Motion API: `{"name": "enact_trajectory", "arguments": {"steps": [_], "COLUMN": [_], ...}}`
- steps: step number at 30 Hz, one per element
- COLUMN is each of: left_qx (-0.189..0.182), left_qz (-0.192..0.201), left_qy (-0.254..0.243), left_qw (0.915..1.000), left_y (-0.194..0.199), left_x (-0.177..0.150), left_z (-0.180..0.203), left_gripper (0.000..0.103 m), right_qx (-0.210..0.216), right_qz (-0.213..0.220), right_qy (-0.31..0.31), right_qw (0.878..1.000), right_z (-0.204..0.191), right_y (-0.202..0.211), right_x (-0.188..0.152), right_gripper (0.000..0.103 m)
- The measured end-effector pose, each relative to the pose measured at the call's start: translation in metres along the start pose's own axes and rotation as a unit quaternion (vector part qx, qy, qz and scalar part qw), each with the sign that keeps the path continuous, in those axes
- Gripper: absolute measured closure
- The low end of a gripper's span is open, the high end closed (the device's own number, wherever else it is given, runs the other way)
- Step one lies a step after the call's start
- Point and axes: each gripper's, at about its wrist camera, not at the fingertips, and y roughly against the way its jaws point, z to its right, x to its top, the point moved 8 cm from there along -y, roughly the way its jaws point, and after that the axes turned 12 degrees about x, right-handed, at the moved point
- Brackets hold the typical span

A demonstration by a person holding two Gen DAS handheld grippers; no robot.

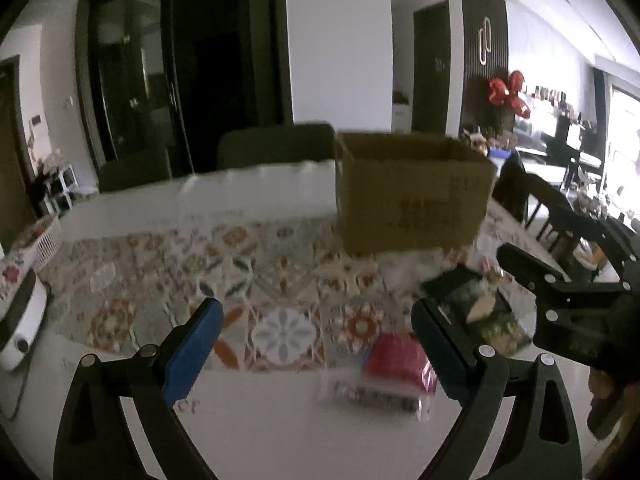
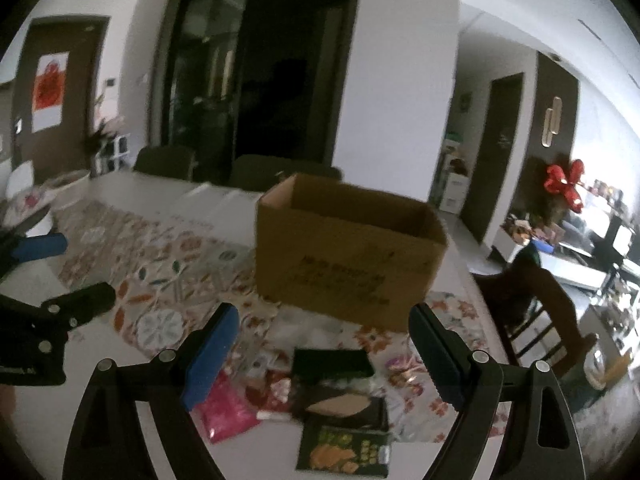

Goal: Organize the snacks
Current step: 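Withdraw both tools from the box back toward the remaining snacks, then grasp the clear stick pack with the left tool while the right tool grasps the pink wrapper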

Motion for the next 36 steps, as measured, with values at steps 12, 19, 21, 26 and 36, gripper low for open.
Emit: {"name": "enact_trajectory", "arguments": {"steps": [12,19,21,26,36], "left_qx": [-0.023,-0.024,-0.024,-0.028,-0.037], "left_qz": [-0.086,-0.13,-0.141,-0.162,-0.217], "left_qy": [0.004,0.023,0.028,0.039,0.064], "left_qw": [0.996,0.9909,0.9894,0.9857,0.9734], "left_y": [-0.03,-0.055,-0.062,-0.076,-0.097], "left_x": [-0.054,-0.071,-0.073,-0.078,-0.093], "left_z": [0.012,0.016,0.018,0.022,0.028], "left_gripper": [0.013,0.02,0.022,0.027,0.043], "right_qx": [0.064,0.105,0.114,0.146,0.194], "right_qz": [-0.074,-0.106,-0.117,-0.143,-0.18], "right_qy": [0.044,0.073,0.082,0.075,0.064], "right_qw": [0.994,0.986,0.983,0.976,0.962], "right_z": [-0.027,-0.038,-0.04,-0.044,-0.054], "right_y": [-0.031,-0.054,-0.061,-0.075,-0.096], "right_x": [-0.044,-0.057,-0.061,-0.072,-0.094], "right_gripper": [0.016,0.016,0.018,0.024,0.028]}}
